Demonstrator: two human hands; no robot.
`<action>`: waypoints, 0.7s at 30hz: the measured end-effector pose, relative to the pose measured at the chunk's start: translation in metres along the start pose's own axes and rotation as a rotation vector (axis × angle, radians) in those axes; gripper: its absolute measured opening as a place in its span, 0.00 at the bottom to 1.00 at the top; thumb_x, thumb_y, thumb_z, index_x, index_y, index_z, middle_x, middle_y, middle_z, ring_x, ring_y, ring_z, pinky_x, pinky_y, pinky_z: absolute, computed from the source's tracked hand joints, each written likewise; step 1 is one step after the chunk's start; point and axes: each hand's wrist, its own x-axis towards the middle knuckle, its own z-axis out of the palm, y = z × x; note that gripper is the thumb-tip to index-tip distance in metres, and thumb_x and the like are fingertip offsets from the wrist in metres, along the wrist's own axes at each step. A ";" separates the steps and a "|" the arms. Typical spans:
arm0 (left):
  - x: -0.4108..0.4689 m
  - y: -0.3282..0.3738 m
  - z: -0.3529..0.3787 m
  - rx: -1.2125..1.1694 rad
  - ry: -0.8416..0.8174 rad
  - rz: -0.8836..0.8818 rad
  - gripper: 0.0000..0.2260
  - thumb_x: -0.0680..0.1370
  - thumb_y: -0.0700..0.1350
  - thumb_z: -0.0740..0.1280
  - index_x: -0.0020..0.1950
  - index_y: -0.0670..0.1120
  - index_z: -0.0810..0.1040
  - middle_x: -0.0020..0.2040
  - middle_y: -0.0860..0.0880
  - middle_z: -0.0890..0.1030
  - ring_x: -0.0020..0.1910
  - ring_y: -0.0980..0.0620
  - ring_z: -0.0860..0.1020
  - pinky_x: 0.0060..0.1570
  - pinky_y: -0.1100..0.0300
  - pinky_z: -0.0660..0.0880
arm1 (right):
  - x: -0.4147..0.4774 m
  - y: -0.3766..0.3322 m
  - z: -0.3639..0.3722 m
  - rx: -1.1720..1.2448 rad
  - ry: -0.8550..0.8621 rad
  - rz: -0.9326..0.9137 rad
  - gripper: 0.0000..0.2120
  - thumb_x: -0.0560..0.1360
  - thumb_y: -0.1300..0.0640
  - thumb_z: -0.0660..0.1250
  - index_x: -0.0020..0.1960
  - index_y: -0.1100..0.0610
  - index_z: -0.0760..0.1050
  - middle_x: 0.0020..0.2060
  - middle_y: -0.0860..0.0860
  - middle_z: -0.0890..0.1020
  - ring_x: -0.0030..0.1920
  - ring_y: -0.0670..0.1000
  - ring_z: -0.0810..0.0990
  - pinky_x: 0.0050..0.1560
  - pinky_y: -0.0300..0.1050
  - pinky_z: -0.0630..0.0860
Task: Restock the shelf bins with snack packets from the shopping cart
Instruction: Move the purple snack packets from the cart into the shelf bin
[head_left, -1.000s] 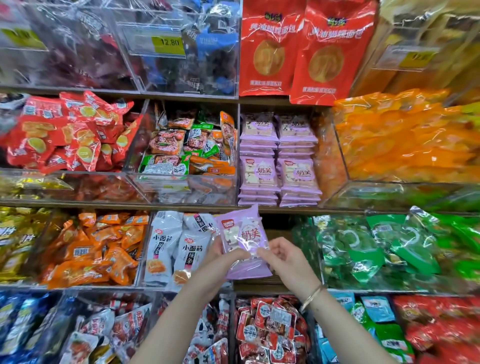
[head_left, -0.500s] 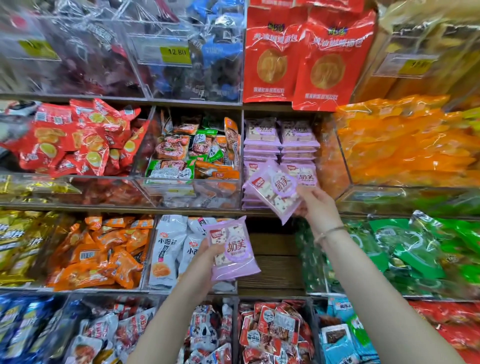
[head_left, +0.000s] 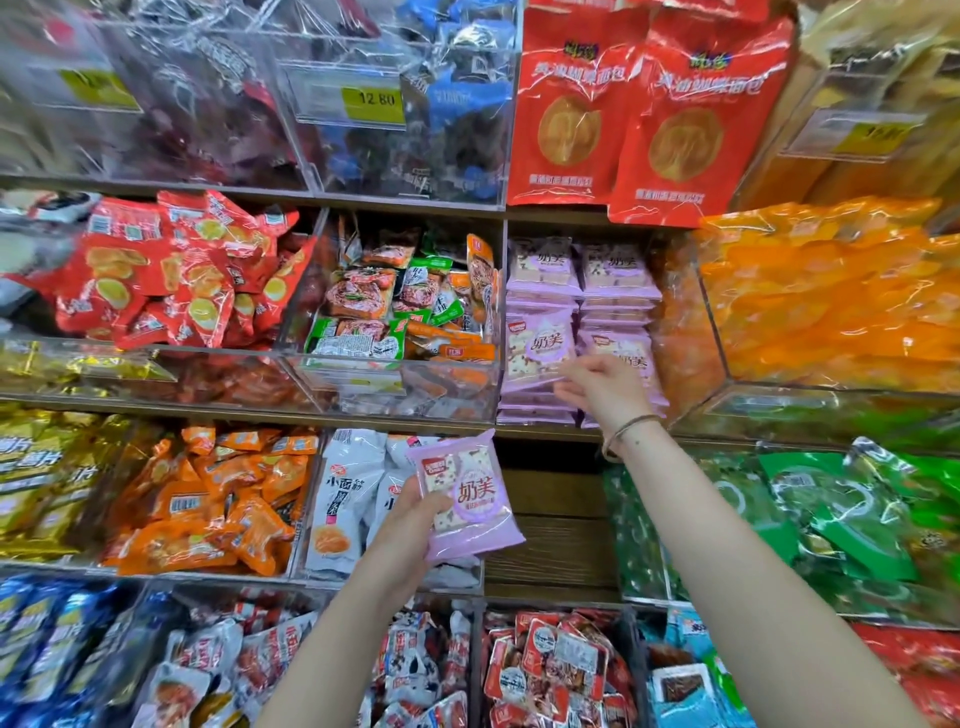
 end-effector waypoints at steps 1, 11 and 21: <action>0.000 0.000 0.000 0.000 0.000 0.001 0.12 0.80 0.40 0.59 0.59 0.55 0.73 0.51 0.51 0.85 0.47 0.49 0.84 0.39 0.56 0.77 | 0.001 0.003 -0.001 -0.029 0.017 -0.017 0.05 0.75 0.60 0.68 0.48 0.62 0.75 0.51 0.56 0.80 0.43 0.51 0.83 0.47 0.42 0.81; -0.011 0.012 0.012 0.025 -0.019 0.000 0.14 0.80 0.40 0.60 0.64 0.52 0.72 0.56 0.50 0.83 0.51 0.50 0.83 0.41 0.58 0.77 | 0.003 0.000 -0.003 -0.575 0.106 -0.221 0.10 0.74 0.54 0.68 0.38 0.59 0.77 0.39 0.55 0.80 0.46 0.51 0.77 0.48 0.41 0.71; -0.014 0.020 0.042 0.108 -0.174 0.084 0.19 0.76 0.43 0.66 0.67 0.51 0.72 0.59 0.49 0.82 0.59 0.48 0.80 0.61 0.49 0.73 | -0.111 0.042 -0.024 -0.243 -0.409 0.085 0.08 0.78 0.53 0.62 0.54 0.54 0.73 0.48 0.50 0.80 0.34 0.41 0.79 0.30 0.36 0.75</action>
